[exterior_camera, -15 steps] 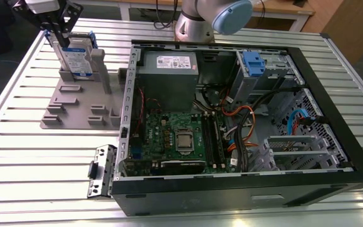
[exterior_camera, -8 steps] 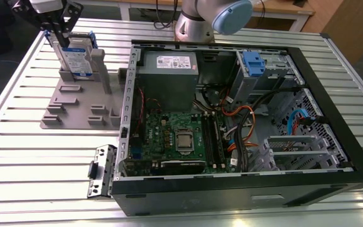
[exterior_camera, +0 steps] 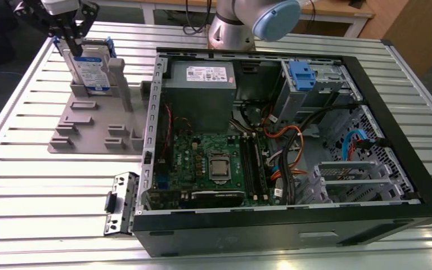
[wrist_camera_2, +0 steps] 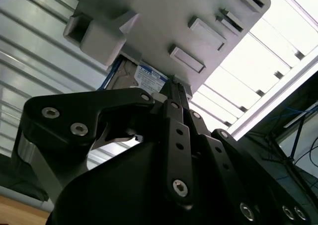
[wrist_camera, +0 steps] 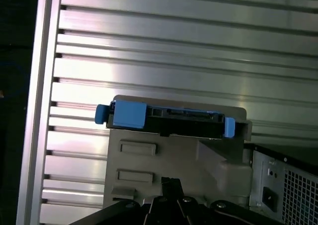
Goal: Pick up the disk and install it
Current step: 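Pick up the disk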
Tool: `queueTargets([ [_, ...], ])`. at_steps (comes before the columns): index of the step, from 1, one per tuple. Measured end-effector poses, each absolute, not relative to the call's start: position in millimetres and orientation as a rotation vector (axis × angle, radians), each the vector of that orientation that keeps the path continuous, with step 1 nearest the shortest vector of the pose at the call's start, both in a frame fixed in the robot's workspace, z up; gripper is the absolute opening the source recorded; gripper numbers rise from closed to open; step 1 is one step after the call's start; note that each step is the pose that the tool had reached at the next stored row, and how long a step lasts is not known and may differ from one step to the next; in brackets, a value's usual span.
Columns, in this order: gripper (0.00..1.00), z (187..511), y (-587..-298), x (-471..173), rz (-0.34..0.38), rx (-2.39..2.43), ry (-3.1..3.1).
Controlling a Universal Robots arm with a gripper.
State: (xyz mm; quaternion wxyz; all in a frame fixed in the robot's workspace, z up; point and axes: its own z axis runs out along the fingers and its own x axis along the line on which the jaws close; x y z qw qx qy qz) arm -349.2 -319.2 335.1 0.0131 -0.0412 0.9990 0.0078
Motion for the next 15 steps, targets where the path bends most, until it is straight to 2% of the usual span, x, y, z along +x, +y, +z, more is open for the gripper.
queueTargets([
  [15,0.1,335.1,-319.2,-349.2,0.027,-0.331,3.099],
])
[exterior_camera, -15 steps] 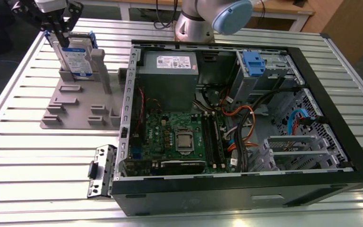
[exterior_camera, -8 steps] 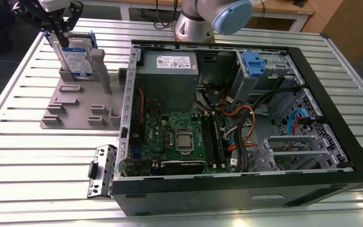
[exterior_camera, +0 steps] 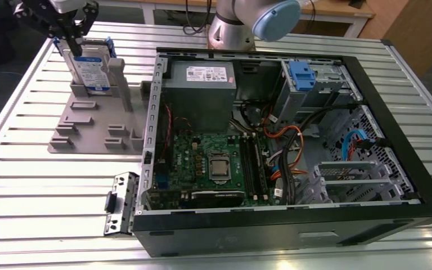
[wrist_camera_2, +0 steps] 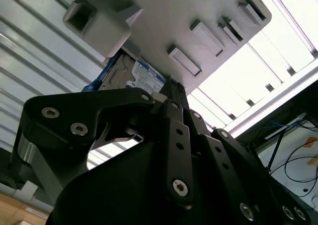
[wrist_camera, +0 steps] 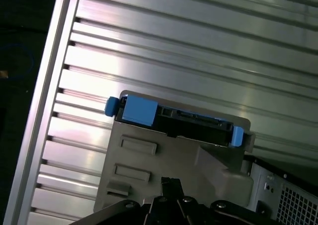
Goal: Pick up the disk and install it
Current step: 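Pick up the disk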
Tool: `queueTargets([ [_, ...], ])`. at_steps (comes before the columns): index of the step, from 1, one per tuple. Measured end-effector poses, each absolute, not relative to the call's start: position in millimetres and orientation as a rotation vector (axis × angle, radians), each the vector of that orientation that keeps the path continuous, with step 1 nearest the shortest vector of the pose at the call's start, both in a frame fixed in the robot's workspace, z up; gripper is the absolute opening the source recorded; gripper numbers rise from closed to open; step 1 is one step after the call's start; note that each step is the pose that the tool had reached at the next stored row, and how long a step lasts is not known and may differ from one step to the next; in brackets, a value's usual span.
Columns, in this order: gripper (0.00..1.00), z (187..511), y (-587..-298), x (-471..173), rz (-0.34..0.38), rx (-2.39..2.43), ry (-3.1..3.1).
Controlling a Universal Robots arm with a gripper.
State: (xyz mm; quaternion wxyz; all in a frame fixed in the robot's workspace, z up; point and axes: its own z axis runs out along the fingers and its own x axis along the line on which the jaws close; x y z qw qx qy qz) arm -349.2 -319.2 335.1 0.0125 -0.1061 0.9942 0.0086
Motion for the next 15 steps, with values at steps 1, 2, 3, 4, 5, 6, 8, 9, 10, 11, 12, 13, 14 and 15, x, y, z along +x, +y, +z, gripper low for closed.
queueTargets([
  [1,0.1,335.1,-319.2,-349.2,0.027,-0.342,3.098],
  [2,0.1,335.1,-319.2,-349.2,0.027,-0.353,3.097],
  [3,0.1,335.1,-319.2,-349.2,0.027,-0.364,3.095],
  [4,0.1,335.1,-319.2,-349.2,0.027,-0.374,3.094],
  [5,0.1,335.1,-319.2,-349.2,0.028,-0.385,3.093],
  [6,0.1,335.1,-319.2,-349.2,0.028,-0.396,3.092],
  [8,0.1,335.1,-319.2,-349.2,0.028,-0.417,3.089],
  [9,0.1,335.1,-319.2,-349.2,0.028,-0.427,3.088],
  [10,0.1,335.1,-319.2,-349.2,0.028,-0.437,3.086],
  [11,0.1,335.1,-319.2,-349.2,0.028,-0.448,3.085],
  [12,0.1,335.1,-319.2,-349.2,0.028,-0.458,3.083],
  [13,0.1,335.1,-319.2,-349.2,0.029,-0.47,3.082],
  [14,0.1,335.1,-319.2,-349.2,0.029,-0.482,3.08],
  [15,0.1,335.1,-319.2,-349.2,0.029,-0.495,3.078],
])
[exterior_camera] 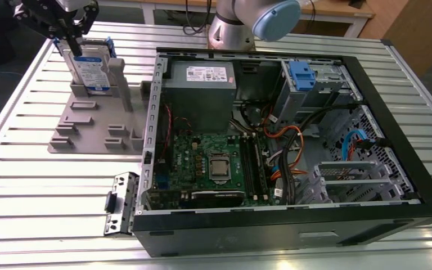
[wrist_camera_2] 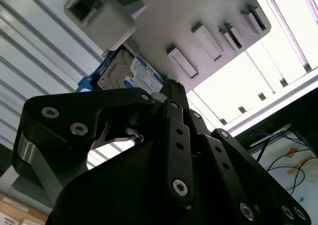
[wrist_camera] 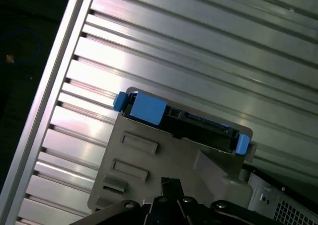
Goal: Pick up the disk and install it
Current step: 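Pick up the disk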
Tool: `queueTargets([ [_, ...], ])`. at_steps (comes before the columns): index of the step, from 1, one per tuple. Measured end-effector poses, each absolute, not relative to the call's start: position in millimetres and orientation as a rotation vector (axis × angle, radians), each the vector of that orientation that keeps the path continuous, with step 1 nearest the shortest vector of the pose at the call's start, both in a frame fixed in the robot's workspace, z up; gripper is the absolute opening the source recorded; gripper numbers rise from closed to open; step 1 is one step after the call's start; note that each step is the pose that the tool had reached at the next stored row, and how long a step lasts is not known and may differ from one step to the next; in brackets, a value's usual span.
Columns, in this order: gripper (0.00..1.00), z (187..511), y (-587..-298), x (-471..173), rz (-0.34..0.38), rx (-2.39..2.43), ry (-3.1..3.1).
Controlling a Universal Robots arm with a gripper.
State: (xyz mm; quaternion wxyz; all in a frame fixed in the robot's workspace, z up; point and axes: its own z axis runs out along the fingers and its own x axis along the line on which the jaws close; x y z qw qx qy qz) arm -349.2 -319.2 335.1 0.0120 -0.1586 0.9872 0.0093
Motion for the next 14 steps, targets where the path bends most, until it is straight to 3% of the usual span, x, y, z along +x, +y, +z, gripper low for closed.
queueTargets([
  [14,0.1,335.1,-319.2,-349.2,0.031,-0.66,3.048],
])
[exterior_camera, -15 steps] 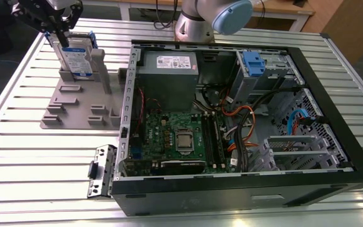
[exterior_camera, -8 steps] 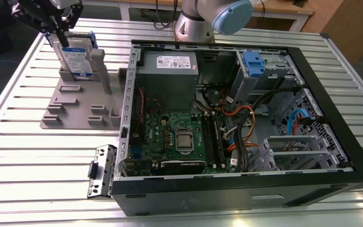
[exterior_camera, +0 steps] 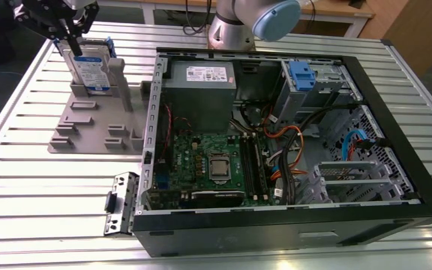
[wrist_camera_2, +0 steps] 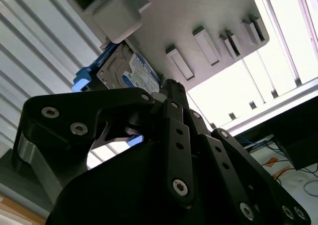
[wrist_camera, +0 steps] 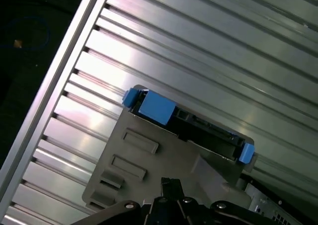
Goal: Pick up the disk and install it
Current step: 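Pick up the disk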
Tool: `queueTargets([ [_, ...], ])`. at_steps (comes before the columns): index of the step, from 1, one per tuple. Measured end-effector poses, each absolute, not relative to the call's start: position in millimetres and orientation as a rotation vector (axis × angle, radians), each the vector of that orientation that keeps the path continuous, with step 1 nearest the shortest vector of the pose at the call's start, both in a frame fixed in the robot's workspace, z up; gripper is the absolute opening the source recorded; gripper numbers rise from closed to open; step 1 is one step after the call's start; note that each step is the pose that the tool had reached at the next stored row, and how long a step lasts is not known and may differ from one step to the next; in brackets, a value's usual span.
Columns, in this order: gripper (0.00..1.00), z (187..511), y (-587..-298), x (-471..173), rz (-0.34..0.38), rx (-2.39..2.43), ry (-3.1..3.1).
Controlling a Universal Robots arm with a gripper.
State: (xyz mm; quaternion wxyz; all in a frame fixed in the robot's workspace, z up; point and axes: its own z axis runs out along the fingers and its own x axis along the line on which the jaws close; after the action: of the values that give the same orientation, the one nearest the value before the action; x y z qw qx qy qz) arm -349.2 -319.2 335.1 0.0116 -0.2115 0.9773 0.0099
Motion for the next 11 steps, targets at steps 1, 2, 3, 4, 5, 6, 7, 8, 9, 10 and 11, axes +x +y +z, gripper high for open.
queueTargets([
  [1,0.1,335.1,-319.2,-349.2,0.031,-0.671,3.045],
  [2,0.1,335.1,-319.2,-349.2,0.031,-0.683,3.043],
  [3,0.1,335.1,-319.2,-349.2,0.031,-0.694,3.04],
  [4,0.1,335.1,-319.2,-349.2,0.031,-0.706,3.038],
  [5,0.1,335.1,-319.2,-349.2,0.032,-0.718,3.035],
  [6,0.1,335.1,-319.2,-349.2,0.032,-0.729,3.032],
  [7,0.1,335.1,-319.2,-349.2,0.032,-0.74,3.03],
  [8,0.1,335.1,-319.2,-349.2,0.032,-0.751,3.027],
  [9,0.1,335.1,-319.2,-349.2,0.032,-0.762,3.025],
  [10,0.1,335.1,-319.2,-349.2,0.032,-0.772,3.022],
  [11,0.1,335.1,-319.2,-349.2,0.032,-0.783,3.019],
])
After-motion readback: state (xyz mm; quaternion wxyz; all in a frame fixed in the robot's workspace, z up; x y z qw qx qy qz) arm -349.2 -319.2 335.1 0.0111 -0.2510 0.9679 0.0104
